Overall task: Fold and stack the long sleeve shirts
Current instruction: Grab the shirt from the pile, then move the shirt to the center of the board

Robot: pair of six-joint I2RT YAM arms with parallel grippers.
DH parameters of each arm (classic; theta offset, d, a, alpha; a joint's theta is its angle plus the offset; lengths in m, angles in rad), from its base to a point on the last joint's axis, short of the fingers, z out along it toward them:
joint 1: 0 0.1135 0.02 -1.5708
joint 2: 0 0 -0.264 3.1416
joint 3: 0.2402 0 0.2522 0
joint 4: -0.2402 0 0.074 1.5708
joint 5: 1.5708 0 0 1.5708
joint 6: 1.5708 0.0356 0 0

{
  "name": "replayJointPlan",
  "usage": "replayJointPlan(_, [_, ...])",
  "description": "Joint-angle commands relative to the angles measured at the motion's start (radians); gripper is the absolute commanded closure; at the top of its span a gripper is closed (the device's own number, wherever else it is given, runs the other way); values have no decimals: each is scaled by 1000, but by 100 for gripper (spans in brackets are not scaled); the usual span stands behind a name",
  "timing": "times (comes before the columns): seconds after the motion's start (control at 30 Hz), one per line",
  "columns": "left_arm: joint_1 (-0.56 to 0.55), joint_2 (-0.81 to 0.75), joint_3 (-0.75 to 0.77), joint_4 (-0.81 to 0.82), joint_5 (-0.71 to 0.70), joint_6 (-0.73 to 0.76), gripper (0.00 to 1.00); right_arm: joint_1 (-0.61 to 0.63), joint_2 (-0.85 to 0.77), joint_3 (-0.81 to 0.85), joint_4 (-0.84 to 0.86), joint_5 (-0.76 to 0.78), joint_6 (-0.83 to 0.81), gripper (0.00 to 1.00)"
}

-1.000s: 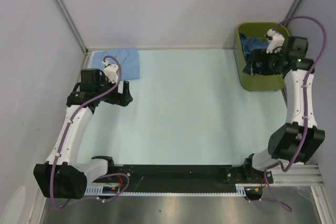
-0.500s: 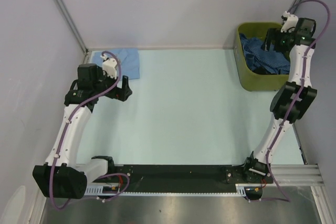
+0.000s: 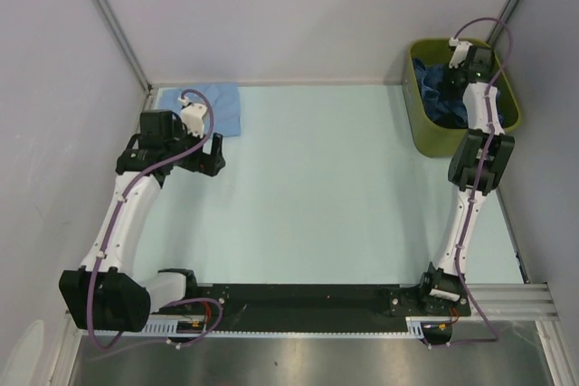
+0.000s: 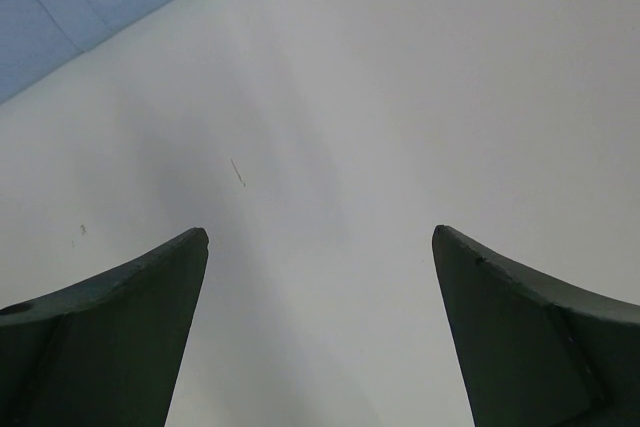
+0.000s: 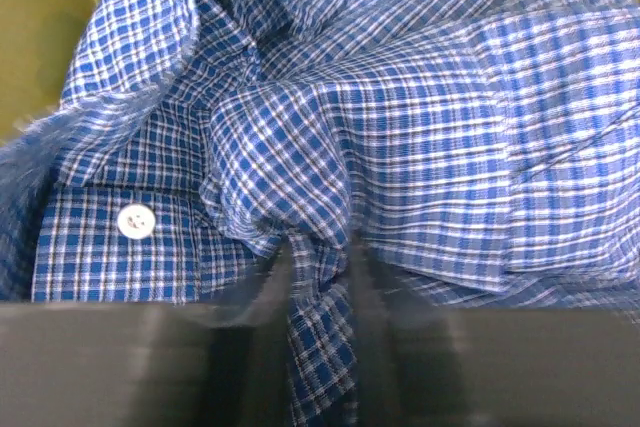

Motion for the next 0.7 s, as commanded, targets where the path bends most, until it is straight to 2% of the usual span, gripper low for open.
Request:
replayJointPlan(0.0, [-3,-32,49,27,-3,17,1,-29,-169,72,43,-59,62,100])
replayJointPlan(0.17, [-3,-23,72,51,47,-18,1,-60,-393,89,117,-193,174,100])
replayJointPlan(0.33, [-2,-23,75,94,48,-47,1,-77,-554,81,298,-297,369,100])
replayJointPlan(0.57, [21,-23,90,126,51,-104,1,4,-621,149,544,-325,734,100])
replayJointPlan(0.67, [72,-22,97,131,107,-133,1,72,-618,224,607,-286,780,100])
